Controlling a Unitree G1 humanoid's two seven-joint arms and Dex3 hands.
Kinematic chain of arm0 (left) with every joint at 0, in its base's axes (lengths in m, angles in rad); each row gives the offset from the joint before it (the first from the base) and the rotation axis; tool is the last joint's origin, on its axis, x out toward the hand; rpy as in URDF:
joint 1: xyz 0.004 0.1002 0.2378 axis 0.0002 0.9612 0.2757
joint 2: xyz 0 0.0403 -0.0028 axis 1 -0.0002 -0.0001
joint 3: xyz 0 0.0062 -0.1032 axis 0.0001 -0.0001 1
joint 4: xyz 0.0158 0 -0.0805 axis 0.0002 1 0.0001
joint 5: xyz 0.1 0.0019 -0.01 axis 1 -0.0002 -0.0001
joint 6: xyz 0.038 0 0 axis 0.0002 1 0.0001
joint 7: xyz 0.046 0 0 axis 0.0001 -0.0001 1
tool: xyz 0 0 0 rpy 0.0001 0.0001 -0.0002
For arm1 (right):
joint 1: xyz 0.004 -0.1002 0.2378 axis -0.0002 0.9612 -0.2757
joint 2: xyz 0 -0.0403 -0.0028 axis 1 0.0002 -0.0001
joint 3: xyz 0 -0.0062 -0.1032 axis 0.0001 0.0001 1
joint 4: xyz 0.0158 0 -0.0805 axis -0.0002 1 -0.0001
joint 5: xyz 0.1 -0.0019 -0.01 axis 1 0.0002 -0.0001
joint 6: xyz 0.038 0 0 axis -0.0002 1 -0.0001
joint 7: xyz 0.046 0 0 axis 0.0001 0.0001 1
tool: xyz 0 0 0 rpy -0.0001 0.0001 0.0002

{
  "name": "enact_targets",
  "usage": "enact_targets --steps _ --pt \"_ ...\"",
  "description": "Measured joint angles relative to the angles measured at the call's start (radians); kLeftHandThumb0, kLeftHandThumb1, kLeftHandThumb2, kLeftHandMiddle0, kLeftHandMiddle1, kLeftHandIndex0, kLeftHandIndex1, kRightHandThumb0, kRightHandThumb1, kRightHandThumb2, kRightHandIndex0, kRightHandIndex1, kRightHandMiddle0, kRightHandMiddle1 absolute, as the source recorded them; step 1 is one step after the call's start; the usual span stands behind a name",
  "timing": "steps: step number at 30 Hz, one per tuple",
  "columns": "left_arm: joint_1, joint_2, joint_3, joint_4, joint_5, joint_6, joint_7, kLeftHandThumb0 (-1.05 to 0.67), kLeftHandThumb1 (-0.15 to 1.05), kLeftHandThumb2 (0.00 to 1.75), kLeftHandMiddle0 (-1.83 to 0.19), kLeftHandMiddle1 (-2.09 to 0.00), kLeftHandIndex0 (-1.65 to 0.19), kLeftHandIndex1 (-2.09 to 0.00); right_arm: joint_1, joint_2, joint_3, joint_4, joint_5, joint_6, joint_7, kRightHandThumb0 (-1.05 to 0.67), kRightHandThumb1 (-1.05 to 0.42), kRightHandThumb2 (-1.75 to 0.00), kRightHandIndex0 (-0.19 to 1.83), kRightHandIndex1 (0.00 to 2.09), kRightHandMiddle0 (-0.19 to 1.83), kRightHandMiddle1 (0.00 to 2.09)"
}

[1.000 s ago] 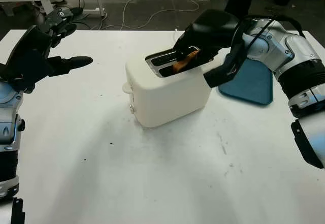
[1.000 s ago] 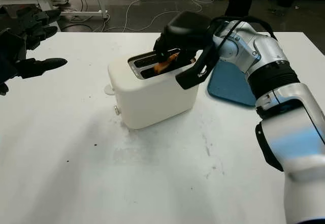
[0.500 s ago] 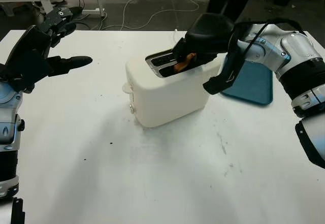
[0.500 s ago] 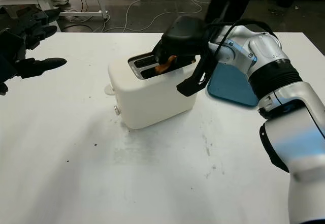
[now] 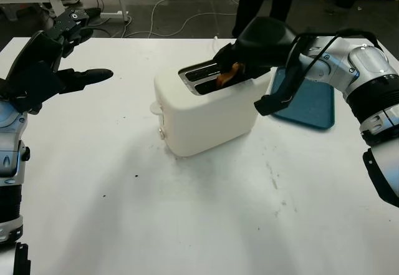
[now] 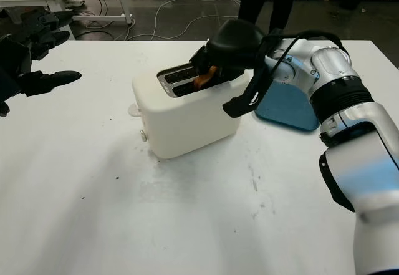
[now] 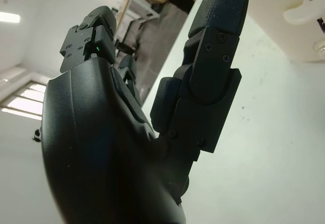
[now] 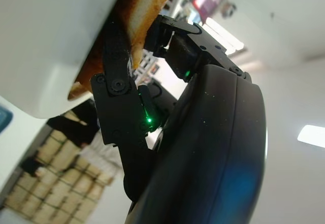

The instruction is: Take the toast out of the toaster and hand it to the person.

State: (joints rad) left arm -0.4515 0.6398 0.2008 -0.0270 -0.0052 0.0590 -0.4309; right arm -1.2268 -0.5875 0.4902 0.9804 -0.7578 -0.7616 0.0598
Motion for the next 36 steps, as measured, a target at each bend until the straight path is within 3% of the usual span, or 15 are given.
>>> enact_targets --steps 15,26,32,36 --pt "0.0 0.0 0.0 0.0 0.0 0.002 0.0 -0.87 0.89 0.0 0.0 -0.34 0.0 -0.33 -0.099 0.028 -0.276 0.153 0.371 0.081 0.281 -0.28 -0.92 -0.28 1.14 1.75 0.91 1.75" --pt "0.0 0.0 0.0 0.0 0.001 0.001 0.0 -0.88 0.9 0.0 0.0 -0.37 0.0 -0.35 -0.121 -0.002 -0.392 0.18 0.466 0.198 0.319 -0.33 -0.92 -0.37 1.19 1.75 0.99 1.75" --pt "0.0 0.0 0.0 0.0 0.0 0.003 0.0 -0.87 0.89 0.0 0.0 -0.34 0.0 -0.33 -0.121 -0.019 -0.414 0.207 0.471 0.228 0.255 -0.34 -0.92 -0.33 1.15 1.75 0.98 1.75" --pt "0.0 0.0 0.0 -0.001 0.001 0.003 0.0 -0.88 0.9 0.01 0.0 -0.35 0.0 -0.34 -0.121 -0.009 -0.499 0.228 0.563 0.351 0.26 -0.33 -0.92 -0.36 1.11 1.75 0.92 1.75"
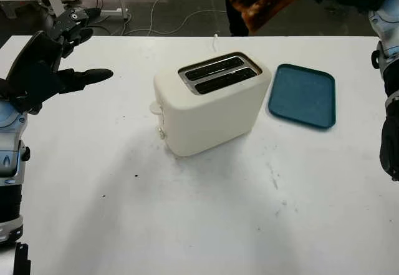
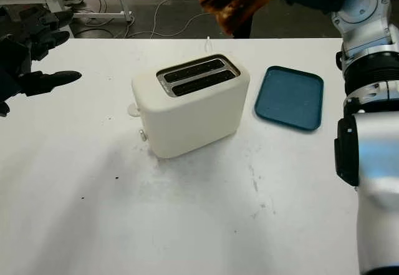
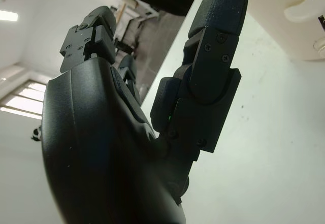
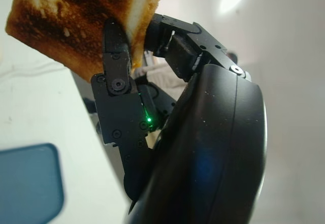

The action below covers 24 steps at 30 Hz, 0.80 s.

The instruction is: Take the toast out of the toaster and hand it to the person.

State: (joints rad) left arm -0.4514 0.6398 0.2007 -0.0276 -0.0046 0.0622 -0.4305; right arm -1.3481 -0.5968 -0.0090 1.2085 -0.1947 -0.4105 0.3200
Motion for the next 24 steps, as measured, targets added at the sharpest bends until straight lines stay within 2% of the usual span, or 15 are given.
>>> enact_targets --steps 5,10,16,19,24 --pt "0.0 0.0 0.0 -0.001 0.0 0.0 0.0 -0.88 0.89 0.0 0.0 -0.35 0.0 -0.34 0.0 0.013 -0.044 0.01 0.037 0.09 -0.035 -0.27 -0.92 -0.43 1.11 1.75 0.9 1.75" --pt "0.0 0.0 0.0 -0.001 0.0 0.0 0.0 -0.87 0.9 0.0 0.0 -0.34 0.0 -0.33 0.0 0.045 -0.072 0.035 0.063 0.148 -0.105 -0.28 -0.92 -0.39 1.11 1.75 0.86 1.75" --pt "0.0 -0.002 0.0 -0.001 -0.001 0.001 0.0 -0.87 0.89 0.0 0.0 -0.34 0.0 -0.34 0.002 0.076 -0.009 0.068 -0.018 0.193 -0.293 -0.22 -0.92 -0.33 0.98 1.75 0.73 1.75" --pt "0.0 -0.002 0.001 -0.002 -0.001 0.005 0.0 -0.87 0.89 0.0 0.0 -0.33 0.0 -0.34 0.01 0.086 0.0 0.079 -0.024 0.194 -0.329 -0.2 -0.92 -0.3 0.94 1.75 0.66 1.75" --pt "0.001 -0.002 0.002 -0.002 -0.001 0.006 0.0 -0.87 0.9 0.0 0.0 -0.35 0.0 -0.35 0.034 0.104 0.003 0.101 -0.03 0.224 -0.362 -0.29 -0.92 -0.32 0.95 1.75 0.65 1.75"
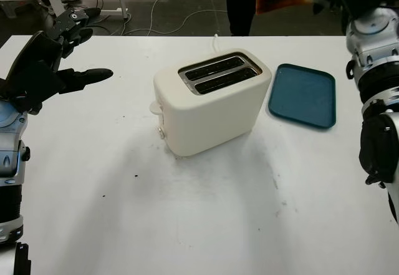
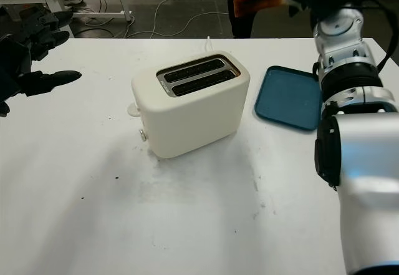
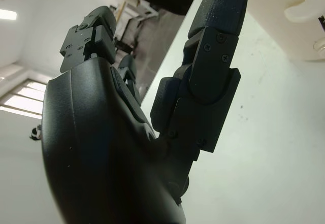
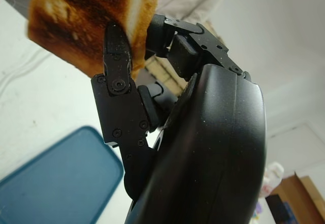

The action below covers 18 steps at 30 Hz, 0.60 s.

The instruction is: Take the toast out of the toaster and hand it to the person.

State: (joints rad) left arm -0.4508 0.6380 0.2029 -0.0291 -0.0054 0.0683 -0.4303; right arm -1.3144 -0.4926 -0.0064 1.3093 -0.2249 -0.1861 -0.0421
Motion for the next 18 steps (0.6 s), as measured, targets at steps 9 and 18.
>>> enact_targets --steps 9,18 --pt "0.0 0.0 0.0 0.0 0.0 -0.002 0.0 -0.87 0.89 0.0 0.0 -0.36 0.0 -0.36 0.034 0.02 0.011 0.018 -0.02 0.028 -0.03 -0.31 -0.92 -0.23 0.93 1.75 0.67 1.75" --pt "0.001 0.0 0.0 0.0 0.0 -0.002 0.0 -0.88 0.91 0.0 0.0 -0.35 0.0 -0.36 0.039 0.059 0.026 0.028 -0.057 0.092 -0.076 -0.33 -0.92 -0.25 0.94 1.75 0.64 1.75"
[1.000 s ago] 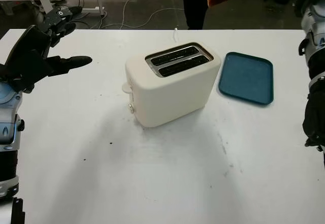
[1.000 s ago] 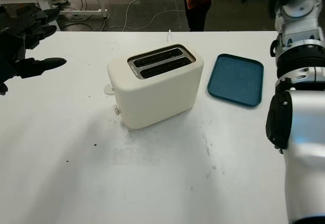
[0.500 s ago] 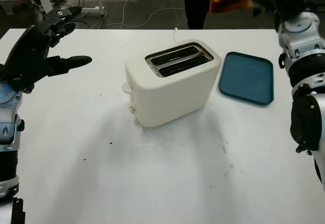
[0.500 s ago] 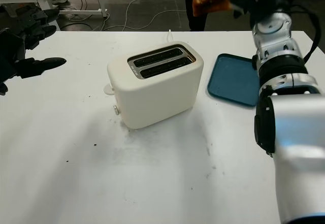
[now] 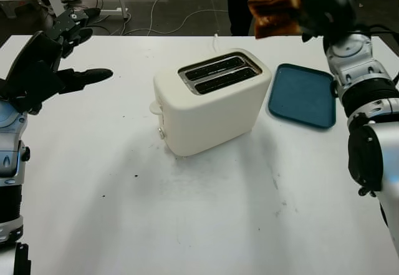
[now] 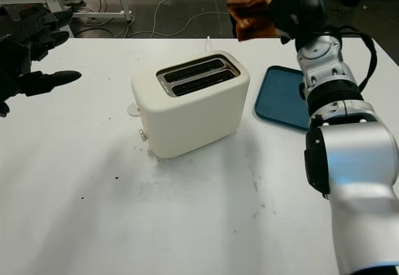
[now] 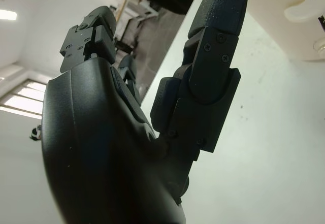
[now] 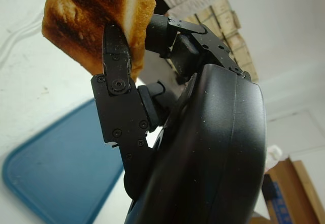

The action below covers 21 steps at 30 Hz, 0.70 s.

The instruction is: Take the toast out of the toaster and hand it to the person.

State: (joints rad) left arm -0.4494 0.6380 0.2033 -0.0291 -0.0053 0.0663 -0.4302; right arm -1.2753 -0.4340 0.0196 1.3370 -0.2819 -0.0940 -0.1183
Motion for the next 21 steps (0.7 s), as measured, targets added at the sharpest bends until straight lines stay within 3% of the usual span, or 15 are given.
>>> enact_targets --steps 4,10,21 --pt "0.0 0.0 0.0 0.0 0.0 0.0 0.0 -0.87 0.9 0.0 0.0 -0.36 0.0 -0.36 0.0 0.019 -0.003 0.002 -0.001 0.021 -0.032 -0.36 -0.92 -0.23 0.87 1.75 0.51 1.75" --pt "0.001 0.0 0.001 0.0 0.0 0.0 0.0 -0.88 0.9 0.0 0.0 -0.36 0.0 -0.36 0.009 0.032 -0.019 0.002 0.001 0.021 -0.053 -0.35 -0.92 -0.25 0.98 1.75 0.7 1.75" --pt "0.001 0.0 0.006 0.002 0.0 -0.001 0.0 -0.88 0.89 0.0 0.0 -0.37 0.0 -0.37 0.025 0.046 -0.07 0.002 0.044 0.021 -0.064 -0.35 -0.92 -0.22 0.96 1.75 0.63 1.75"
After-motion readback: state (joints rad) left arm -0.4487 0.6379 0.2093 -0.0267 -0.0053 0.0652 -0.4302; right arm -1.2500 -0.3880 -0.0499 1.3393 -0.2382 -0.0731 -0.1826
